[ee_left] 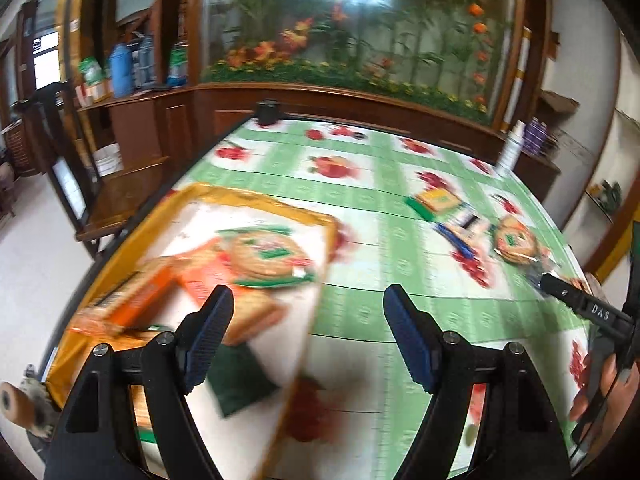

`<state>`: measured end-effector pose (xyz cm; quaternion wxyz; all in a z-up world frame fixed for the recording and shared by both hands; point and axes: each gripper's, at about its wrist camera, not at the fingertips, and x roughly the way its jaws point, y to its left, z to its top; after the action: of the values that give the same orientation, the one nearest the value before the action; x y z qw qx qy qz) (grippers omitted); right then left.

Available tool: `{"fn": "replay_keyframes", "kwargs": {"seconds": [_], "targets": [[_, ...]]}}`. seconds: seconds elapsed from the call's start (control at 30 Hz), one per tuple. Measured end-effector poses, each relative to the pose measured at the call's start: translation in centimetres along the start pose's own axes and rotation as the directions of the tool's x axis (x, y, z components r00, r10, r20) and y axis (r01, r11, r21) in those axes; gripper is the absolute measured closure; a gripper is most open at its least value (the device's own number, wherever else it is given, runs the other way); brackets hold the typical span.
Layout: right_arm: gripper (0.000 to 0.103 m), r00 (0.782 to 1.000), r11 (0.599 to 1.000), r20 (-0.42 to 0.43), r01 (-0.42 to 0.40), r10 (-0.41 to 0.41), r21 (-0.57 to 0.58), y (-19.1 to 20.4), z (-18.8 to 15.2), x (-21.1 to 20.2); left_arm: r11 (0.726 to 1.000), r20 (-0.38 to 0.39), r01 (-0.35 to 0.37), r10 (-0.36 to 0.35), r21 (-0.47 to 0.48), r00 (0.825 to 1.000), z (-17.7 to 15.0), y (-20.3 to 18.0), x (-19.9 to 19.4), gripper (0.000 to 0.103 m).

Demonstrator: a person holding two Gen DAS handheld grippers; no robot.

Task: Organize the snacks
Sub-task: 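Grasp the tall black-striped cracker pack with the right gripper while the left moves to the table, then lower the left gripper onto the round green-label cracker pack and close it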

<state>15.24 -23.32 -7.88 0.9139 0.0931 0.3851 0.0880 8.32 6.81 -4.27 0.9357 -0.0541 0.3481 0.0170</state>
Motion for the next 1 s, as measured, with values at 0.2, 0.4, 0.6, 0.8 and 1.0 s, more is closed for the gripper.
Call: {"fn": "replay_keyframes", "kwargs": {"seconds": [0.2, 0.4, 0.6, 0.8, 1.0], "targets": [[0.006, 0.982, 0.977, -0.007, 0.187, -0.187, 0.104, -9.4, 0.3, -3.2, 0.996, -0.029, 0.048, -0.046, 0.071, 0.999, -0.4, -3.9, 0.0, 0.026], [0.003, 0.944, 0.934, -0.070, 0.328, -0.321, 0.142, -15.8, 0.8, -4.0, 0.990, -0.046, 0.074, -0.069, 0.118, 0.997, -0.6, -6.2, -0.1, 0.026], [0.002, 0.905, 0.910, -0.177, 0.406, -0.387, 0.085, -18.6, 1.4, -1.6, 0.985, -0.078, 0.104, -0.094, 0.138, 0.992, -0.6, -8.0, 0.9, 0.026], [0.002, 0.879, 0.898, -0.250, 0.434, -0.406, 0.068, -20.1, 1.5, 0.3, 0.973, -0.140, 0.181, -0.162, 0.142, 0.977, -0.6, -11.0, 2.7, 0.026], [0.007, 0.875, 0.904, -0.271, 0.426, -0.401, 0.040, -20.4, 1.5, 1.2, 0.946, -0.202, 0.290, -0.258, 0.148, 0.945, -0.2, -15.6, 4.4, 0.026]]}}
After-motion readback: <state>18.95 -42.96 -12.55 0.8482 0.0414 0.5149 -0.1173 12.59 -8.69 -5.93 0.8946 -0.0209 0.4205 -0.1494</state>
